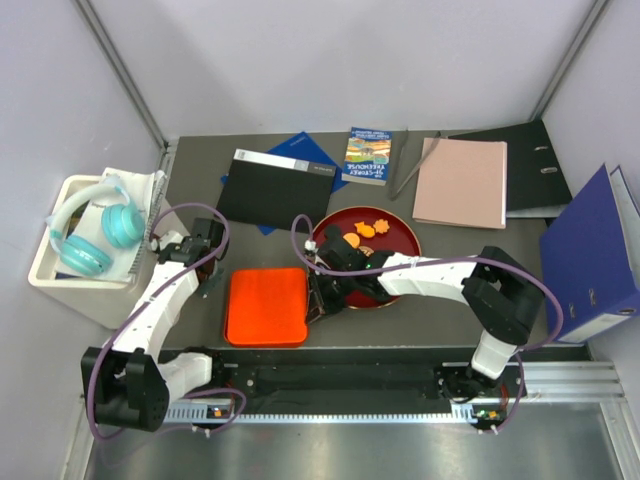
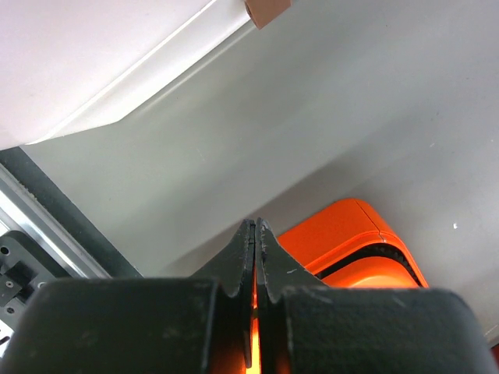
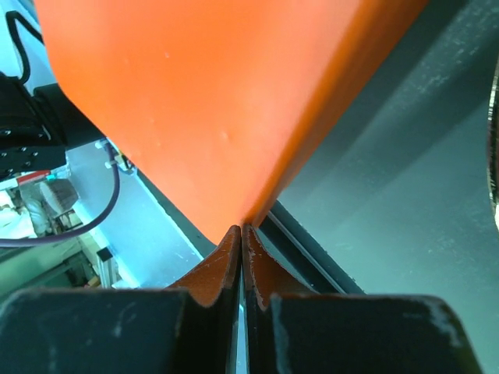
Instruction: Pack the cookies
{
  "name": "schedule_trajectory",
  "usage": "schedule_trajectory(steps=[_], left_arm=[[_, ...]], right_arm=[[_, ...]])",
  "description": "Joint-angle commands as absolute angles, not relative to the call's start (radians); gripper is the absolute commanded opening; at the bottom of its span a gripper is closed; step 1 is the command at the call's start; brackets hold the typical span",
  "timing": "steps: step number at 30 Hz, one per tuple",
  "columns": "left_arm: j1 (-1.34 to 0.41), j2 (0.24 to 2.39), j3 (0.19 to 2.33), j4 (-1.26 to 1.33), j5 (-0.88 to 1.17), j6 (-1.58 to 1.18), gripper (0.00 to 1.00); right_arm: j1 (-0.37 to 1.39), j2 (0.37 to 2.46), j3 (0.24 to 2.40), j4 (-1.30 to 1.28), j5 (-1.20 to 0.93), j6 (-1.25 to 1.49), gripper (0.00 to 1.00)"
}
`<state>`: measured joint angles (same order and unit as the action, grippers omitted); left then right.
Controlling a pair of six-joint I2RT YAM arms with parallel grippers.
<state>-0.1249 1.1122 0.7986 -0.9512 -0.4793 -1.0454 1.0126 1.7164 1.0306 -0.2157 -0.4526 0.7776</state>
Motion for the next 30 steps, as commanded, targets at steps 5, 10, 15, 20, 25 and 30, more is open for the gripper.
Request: schedule_trajectory(steps=[5, 10, 15, 20, 25, 30], left_arm=[[-0.118, 1.111, 0.807, -0.933, -0.503, -1.039, 0.0], [-0.12, 1.108, 0.804, -0.933, -0.502, -1.038, 0.0], [-0.118, 1.108, 0.802, -0.93, -0.5, -1.037, 0.0], [-0.118, 1.109, 0.805, -0.928, -0.5, -1.035, 0.0], [-0.118, 1.112, 0.799, -0.923, -0.495, -1.035, 0.0], [-0.118, 1.112, 0.785, -0.916, -0.483, -1.035, 0.0]], right_arm=[[1.028, 1.71, 1.097, -0.181, -0.462, 0.747, 0.0], [1.023, 1.649, 1.092, -0.257, -0.374, 0.733, 0.0], [1.02, 1.641, 1.042, -0.296, -0.356, 0.71, 0.0], [1.02, 1.672, 0.976, -0.246, -0.38, 0.722, 0.0], [1.022, 1.723, 0.956, -0.128, -0.465, 0.767, 0.0], [1.02, 1.75, 0.974, -0.017, -0.517, 0.802, 0.0]])
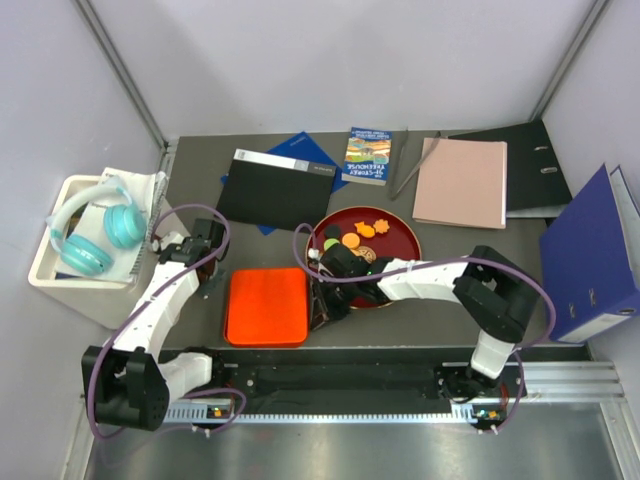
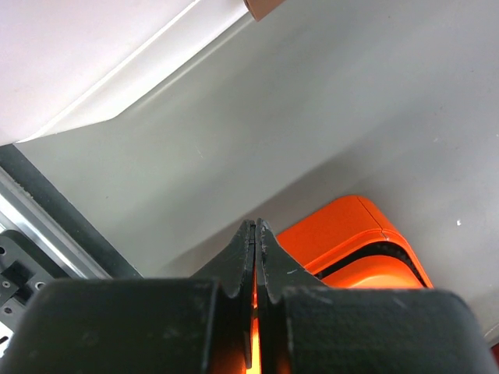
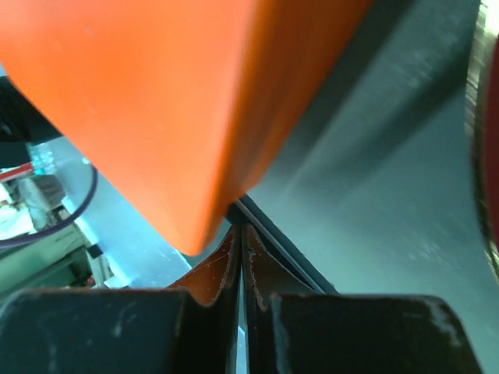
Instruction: Pack the cookies
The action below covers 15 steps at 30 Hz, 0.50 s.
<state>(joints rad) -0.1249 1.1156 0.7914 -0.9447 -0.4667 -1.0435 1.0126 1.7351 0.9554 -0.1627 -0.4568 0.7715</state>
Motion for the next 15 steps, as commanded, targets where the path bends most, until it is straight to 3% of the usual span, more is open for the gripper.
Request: schedule_trajectory(steps=[1, 15], left_arm=[[-0.118, 1.111, 0.781, -0.916, -0.482, -1.035, 0.0], [-0.118, 1.13, 0.793, -0.904, -0.486, -1.023, 0.0]], right_arm=[[1.02, 1.753, 0.98, -0.008, -0.52, 0.81, 0.0], [1.02, 1.753, 0.974, 0.046, -0.526, 0.822, 0.0]])
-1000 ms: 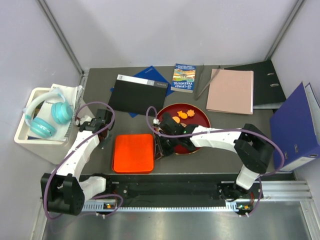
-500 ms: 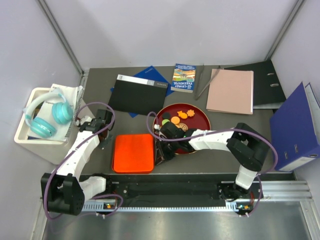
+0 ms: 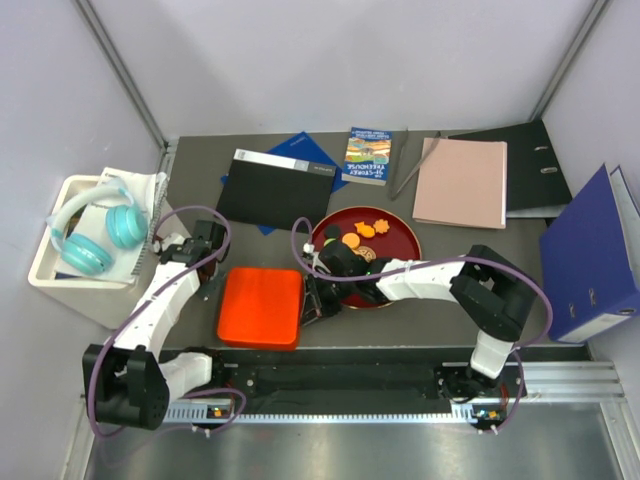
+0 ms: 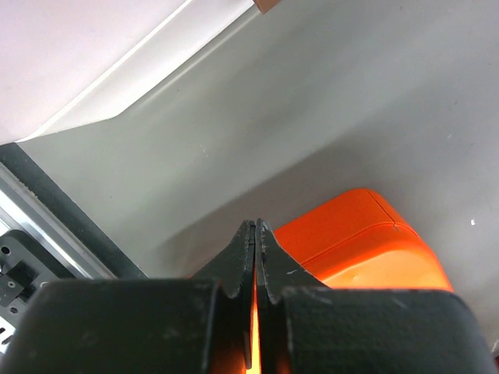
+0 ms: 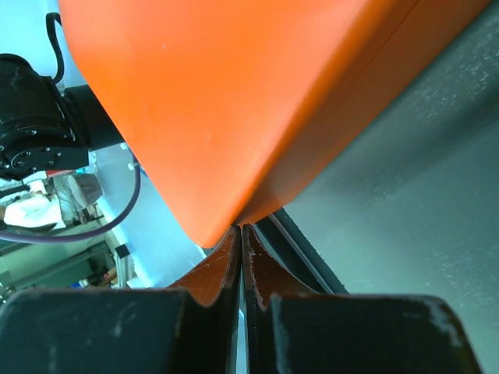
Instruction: Pack the cookies
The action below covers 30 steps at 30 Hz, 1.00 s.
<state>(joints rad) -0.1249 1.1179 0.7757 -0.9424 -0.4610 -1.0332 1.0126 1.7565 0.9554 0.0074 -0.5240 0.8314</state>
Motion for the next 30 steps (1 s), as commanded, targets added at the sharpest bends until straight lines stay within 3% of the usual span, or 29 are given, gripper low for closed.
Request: schedule_trajectory(steps=[1, 9, 15, 21, 25, 30], left_arm=[[-0.118, 1.132, 0.798, -0.904, -0.488, -1.023, 0.0], [-0.118, 1.14, 0.845, -0.908, -0.506, -1.011, 0.0], [-0.118, 1.149, 0.9, -0.907, -0.491, -0.999, 0.0], [-0.118, 1.167, 0.919, -0.827, -0.309, -0.899, 0.17], [-0.118, 1.183, 0.911, -0.747, -0.14, -0.827, 0.34], [-0.118, 1.189, 0.908, -0.715, 0.032, -0.793, 0.39]], right_arm=[[1.019, 1.746, 0.974, 0.035, -0.517, 0.813, 0.0], [1.014, 1.595, 1.075, -0.175, -0.368, 0.69, 0.0], [1.012, 1.65, 1.178, -0.138, -0.414, 0.672, 0.0], [0.962, 1.804, 1.193, 0.04, -0.577, 0.758, 0.0], [0.934, 1.885, 1.201, 0.098, -0.63, 0.798, 0.0], [0.925, 1.925, 1.21, 0.101, -0.635, 0.792, 0.0]])
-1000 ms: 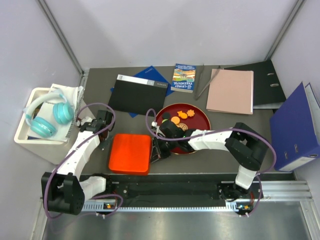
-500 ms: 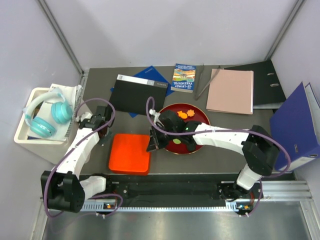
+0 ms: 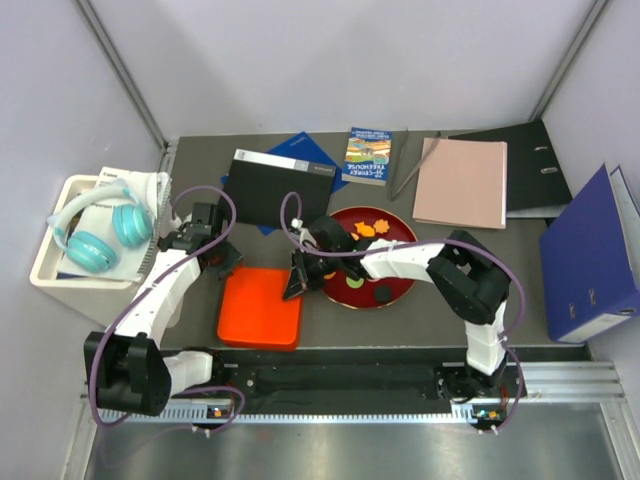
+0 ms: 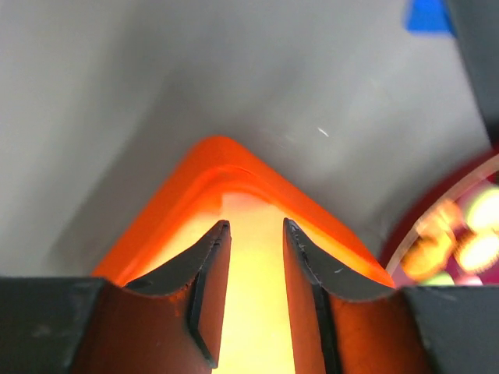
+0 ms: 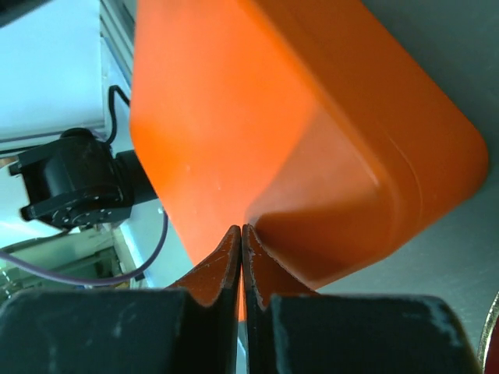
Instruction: Pack the cookies
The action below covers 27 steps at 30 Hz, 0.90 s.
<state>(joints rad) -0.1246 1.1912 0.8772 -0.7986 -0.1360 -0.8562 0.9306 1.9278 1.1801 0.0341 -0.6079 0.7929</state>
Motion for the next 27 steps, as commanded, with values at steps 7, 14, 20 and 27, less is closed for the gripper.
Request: schedule_trajectory(steps=[7, 14, 20, 27], left_arm=[[-0.121, 1.17, 0.91, -0.706, 0.106, -0.762, 0.27], [-0.124, 1.215, 0.813, -0.778, -0.038, -0.798, 0.0], [-0.123, 1.296, 0.761, -0.773, -0.031, -0.807, 0.0], [-0.124, 1.177, 0.903, -0.732, -0.017, -0.741, 0.25]], right_arm=[[0.925, 1.931, 1.207, 0.086, -0.629, 0.788, 0.0], [0.925, 1.921, 1.195, 0.067, -0.618, 0.782, 0.0], [0.925, 1.899, 1.219, 0.016, -0.604, 0.761, 0.0], [0.922, 1.804, 1.305, -0.127, -0.522, 0.68, 0.0]])
